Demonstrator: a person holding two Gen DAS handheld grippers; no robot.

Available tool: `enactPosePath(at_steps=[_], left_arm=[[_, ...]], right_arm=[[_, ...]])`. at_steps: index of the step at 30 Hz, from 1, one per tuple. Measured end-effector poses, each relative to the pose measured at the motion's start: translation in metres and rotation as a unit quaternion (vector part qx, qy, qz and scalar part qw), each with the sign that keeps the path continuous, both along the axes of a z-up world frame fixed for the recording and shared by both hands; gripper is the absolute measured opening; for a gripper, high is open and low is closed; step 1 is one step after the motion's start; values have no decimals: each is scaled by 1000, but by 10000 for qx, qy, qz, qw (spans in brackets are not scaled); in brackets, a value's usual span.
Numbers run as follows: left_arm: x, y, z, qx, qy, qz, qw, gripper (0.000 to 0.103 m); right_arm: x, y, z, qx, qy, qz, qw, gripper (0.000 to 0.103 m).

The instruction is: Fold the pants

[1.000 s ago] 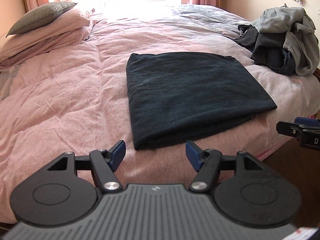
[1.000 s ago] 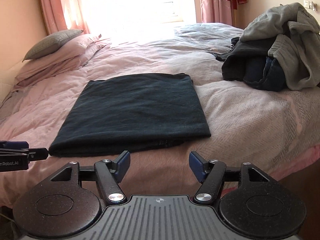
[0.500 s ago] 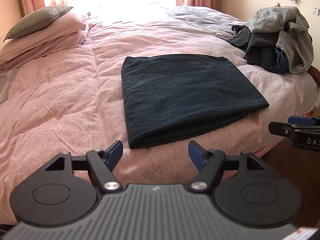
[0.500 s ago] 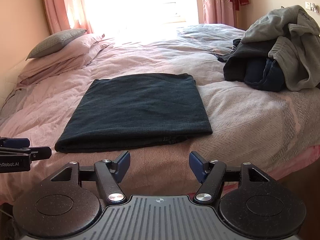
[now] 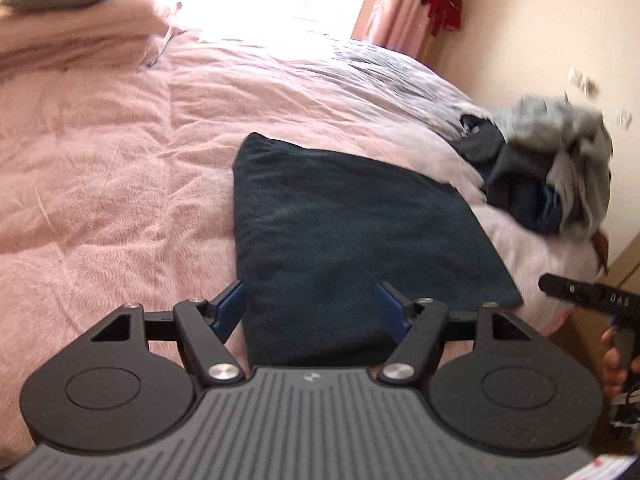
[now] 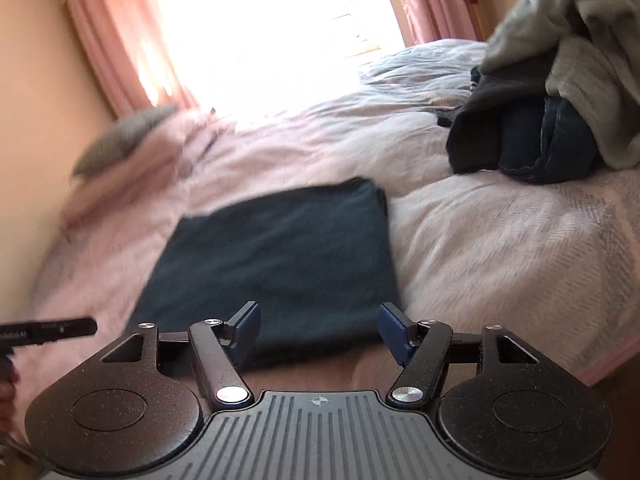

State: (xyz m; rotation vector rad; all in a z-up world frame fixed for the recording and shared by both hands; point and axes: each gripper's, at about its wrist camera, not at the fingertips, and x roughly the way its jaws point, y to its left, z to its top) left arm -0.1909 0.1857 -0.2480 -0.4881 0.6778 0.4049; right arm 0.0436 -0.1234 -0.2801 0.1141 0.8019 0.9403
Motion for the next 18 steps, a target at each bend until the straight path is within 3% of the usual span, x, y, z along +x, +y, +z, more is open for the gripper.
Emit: enactPosePath(at_steps=[3,7,11,18], left_arm=[[15,39,-17,-647,-110,-67,9978,66],[38,75,-47,-1414,-204,-84,9897,66],[52,99,-70,-1791,-299,37,9834,66],[50,131,-97,-2682,-740,-15,9605,57]], right_arm=[[51,1,-16,370,536,-6,9979,62],[97,22,-34,323,941,229,9948,62],[130,49,-52,317,1474,416,9877,62],[171,57,-78,352,2271,1111,9669,59]])
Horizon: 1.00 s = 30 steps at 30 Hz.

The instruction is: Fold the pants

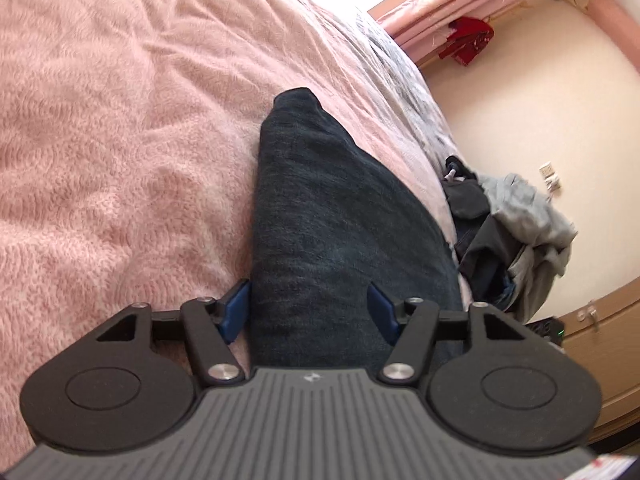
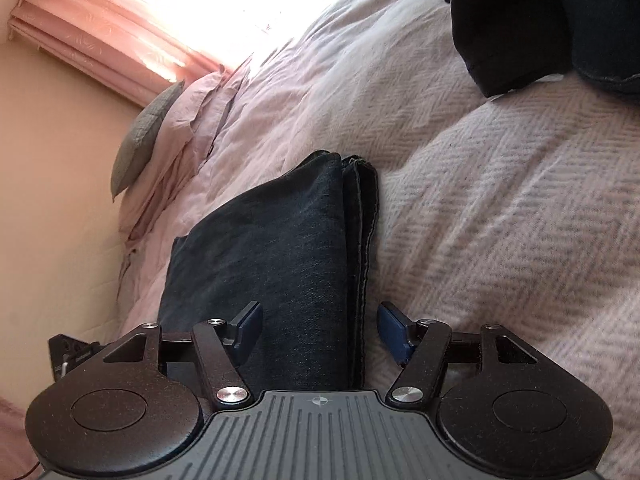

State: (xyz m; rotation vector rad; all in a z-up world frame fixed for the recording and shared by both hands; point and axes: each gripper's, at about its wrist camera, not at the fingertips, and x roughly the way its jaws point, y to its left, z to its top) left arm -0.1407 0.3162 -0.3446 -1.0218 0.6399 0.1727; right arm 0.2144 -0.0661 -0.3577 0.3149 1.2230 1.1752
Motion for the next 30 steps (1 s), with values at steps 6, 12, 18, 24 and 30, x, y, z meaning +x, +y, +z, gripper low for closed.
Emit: enactPosePath(at_steps=[6,12,18,24,30], left_arm=[[25,6,-7,-134,-33,-117,9998,57],[17,9,-15,-219,-102,-160,9996,38],[36,5,-14,-103,15,-321,9994,29],[35,1,14,10,354,-285,9990,15],[17,-1,85,-72,622,199,9978,12]], right_arm=[[6,19,-15,244,367,224,9988,49],[7,3,-27,528,626,208,9964,35],[2,11,-30,450,686,156,9965,20],[-12,22,7,-170,278,-82,9994,14],[-27,63,95,-540,48,233,9983,14]])
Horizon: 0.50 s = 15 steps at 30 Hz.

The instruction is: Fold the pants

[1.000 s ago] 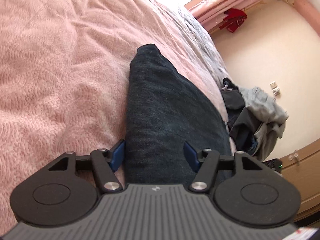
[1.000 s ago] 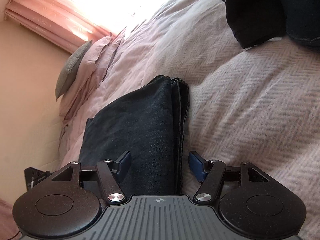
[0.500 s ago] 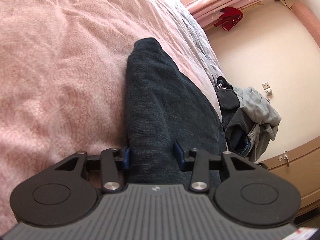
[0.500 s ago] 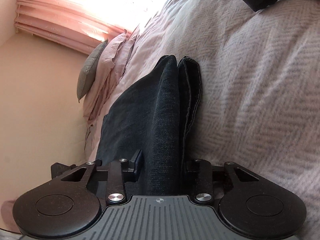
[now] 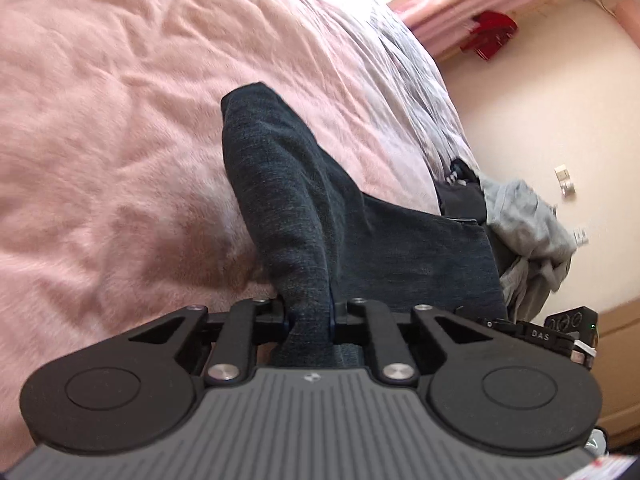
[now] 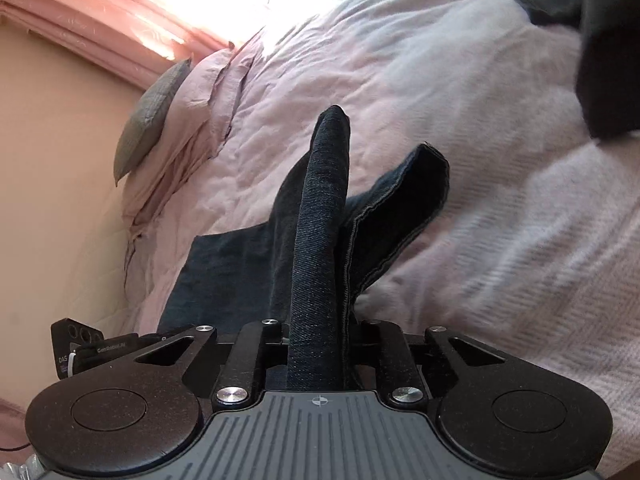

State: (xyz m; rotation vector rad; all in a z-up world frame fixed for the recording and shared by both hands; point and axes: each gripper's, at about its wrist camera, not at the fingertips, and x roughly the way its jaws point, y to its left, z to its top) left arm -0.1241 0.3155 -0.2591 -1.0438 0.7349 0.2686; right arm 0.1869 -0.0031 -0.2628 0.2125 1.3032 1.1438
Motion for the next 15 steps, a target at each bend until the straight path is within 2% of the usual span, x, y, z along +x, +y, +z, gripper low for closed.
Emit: enactPosePath(at_steps=[4,7,11,15], left_arm=[[-52,16,57,62,40,804,9967,12],[-105,32,92,282,16,1537,9877,12],[-185,63,117,517,48,2554,9655,12],[-265,118,122,692,143,3247,9432,12]], right_arm=[[-13,65,51,-152,125,569,9982,14],[-36,133,76,-8,219,1230,9922,14],[-91,235,89,114,231,2195,9753,14],[-175,355,86,115,133,3106,9504,14]])
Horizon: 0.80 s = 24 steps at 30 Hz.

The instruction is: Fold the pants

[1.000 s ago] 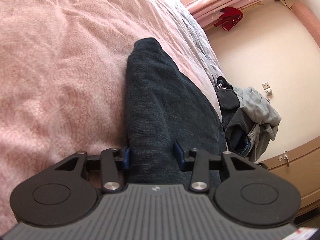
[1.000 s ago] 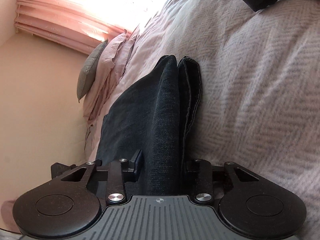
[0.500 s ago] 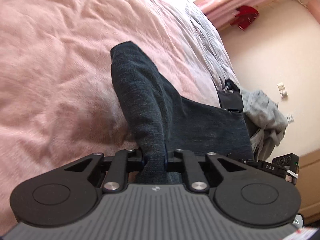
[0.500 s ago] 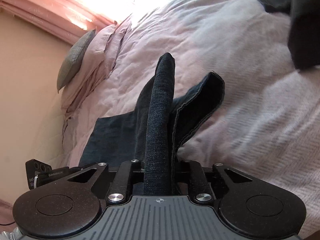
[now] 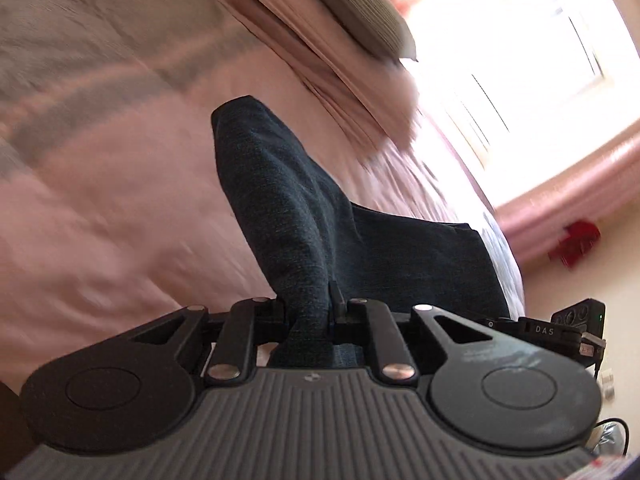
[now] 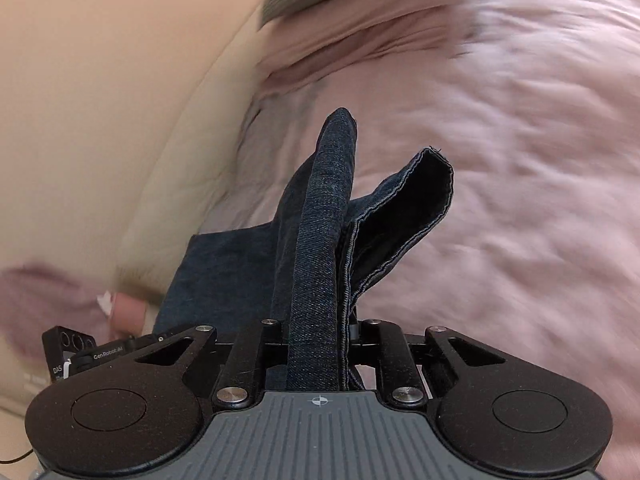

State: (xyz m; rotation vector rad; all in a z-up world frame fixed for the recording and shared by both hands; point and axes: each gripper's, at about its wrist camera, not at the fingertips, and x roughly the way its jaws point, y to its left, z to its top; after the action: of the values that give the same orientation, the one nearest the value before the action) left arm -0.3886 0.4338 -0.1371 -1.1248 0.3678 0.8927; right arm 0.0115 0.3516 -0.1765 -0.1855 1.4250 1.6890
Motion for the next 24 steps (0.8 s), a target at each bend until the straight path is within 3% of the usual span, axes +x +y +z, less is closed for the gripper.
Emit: enactPosePath(at_steps=[6,13,17,24], left_arm=[[-109,121,-13,156,150,786,9967,12],[-194,263,-46,320,275,1256,9912,12],[-219,328,-70,341,266,1312,9904,12],[-238,402,-114,473,243,1327,9897,12]], right_arm=[[-130,171,-28,18,-22,743,9972,14],[-240,347,-72,132,-46,1123,9936,14],[-274,418,-99,201,-140,1199,9925,14],[-290,494,-138,297,-106,1102,9934,14]])
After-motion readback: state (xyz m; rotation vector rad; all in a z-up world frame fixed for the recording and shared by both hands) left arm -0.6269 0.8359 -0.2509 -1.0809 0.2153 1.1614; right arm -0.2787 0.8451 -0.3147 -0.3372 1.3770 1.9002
